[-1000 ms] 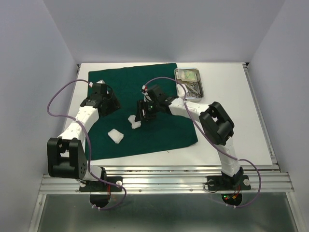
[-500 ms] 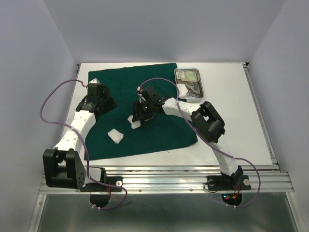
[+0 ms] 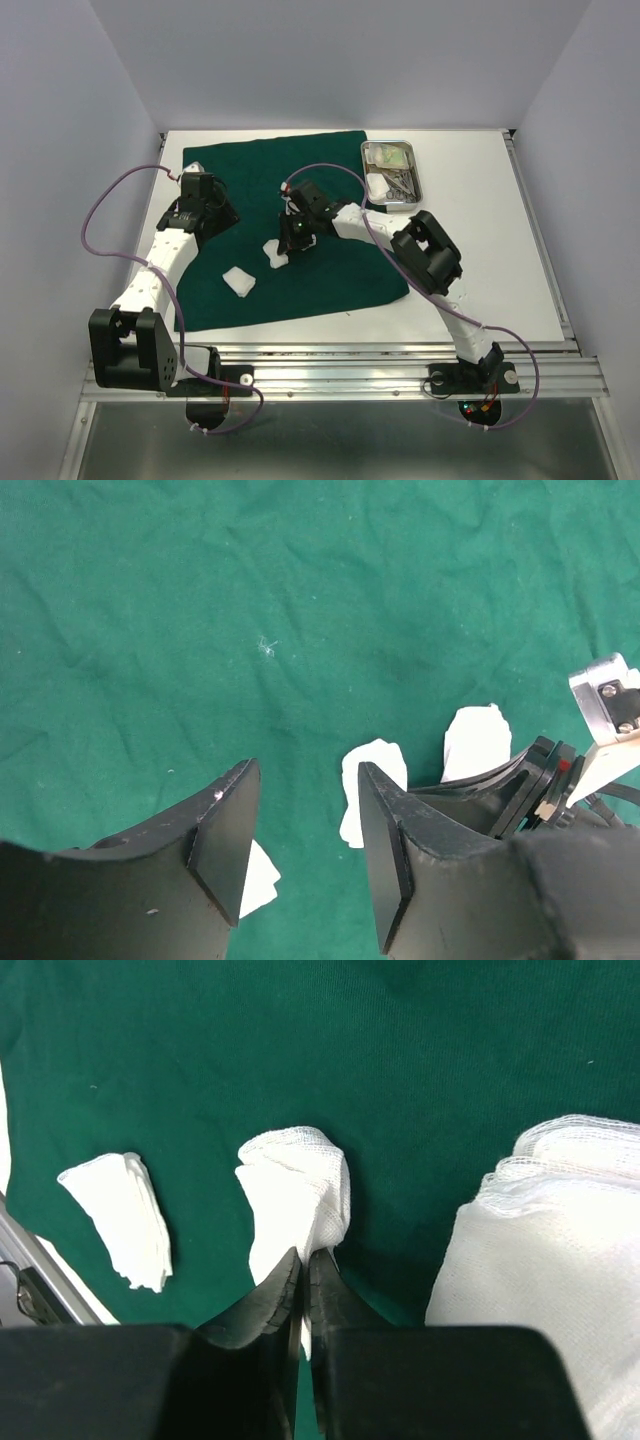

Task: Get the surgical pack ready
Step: Adjust the medical item in the surgical kit.

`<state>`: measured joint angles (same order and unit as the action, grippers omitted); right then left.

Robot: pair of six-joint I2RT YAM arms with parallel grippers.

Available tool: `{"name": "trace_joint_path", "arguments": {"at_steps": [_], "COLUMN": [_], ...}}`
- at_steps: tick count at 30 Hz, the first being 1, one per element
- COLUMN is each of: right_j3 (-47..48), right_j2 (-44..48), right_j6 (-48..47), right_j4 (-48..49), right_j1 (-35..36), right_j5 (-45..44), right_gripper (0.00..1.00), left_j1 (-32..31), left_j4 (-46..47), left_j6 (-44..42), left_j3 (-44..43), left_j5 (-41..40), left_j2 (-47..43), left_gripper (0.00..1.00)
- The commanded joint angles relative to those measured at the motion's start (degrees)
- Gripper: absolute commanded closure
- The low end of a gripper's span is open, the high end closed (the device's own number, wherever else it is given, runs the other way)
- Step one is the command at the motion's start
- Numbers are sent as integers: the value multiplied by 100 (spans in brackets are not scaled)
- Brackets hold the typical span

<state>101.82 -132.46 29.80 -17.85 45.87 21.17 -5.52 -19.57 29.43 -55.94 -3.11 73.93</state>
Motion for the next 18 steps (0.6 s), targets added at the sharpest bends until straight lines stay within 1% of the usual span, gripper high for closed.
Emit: {"name": "trace_joint_path", "arguments": {"at_steps": [1, 6, 18], "right_j3": [277, 329, 339], "right_j2": [238, 589, 880], "right_j6": [-62, -238, -475], "right_j4": [-26, -61, -281], "right_j1": [80, 80, -473], "right_j5": [-217, -552, -526], "right_gripper": [94, 99, 99], "left_j1": [24, 25, 60], "left_j4": [32, 41, 41], "left_j6": [-43, -78, -113], "left_j3": [-31, -39, 4], "left_j5": [-128, -119, -14], "left_j2": [-265, -292, -274], "left_gripper": [45, 46, 49]}}
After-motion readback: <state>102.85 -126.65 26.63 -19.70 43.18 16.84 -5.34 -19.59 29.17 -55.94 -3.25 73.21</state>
